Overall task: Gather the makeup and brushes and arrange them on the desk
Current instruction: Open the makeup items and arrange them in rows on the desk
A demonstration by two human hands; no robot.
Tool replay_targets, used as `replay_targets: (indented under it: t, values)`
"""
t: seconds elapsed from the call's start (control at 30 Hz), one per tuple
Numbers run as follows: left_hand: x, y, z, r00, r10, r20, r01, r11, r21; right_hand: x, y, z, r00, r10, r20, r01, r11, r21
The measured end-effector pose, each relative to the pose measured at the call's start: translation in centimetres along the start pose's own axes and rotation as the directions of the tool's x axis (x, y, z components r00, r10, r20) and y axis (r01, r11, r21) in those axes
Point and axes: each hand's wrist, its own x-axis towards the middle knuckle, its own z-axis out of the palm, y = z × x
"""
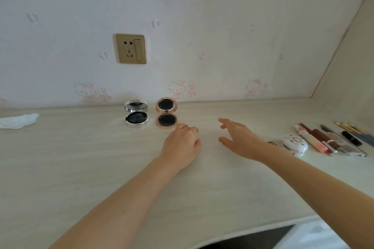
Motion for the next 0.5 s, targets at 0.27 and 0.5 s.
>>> replay_targets:
  t: [0.27,0.5]
  values:
    - [-0.2,8.4,3.6,0.993,0.096,0.063,-0.087,0.987,-0.138,-6.2,6.4,-3.0,0.988,0.144,-0.056,-0.144,0.990,0.011]
    - [2.9,14.0,6.1,0.983,0.154,0.100,-0.121,0.953,-0.278,-9.7,11.3,-5.1,0.969,0.194,-0.150,-0.205,0.977,-0.062]
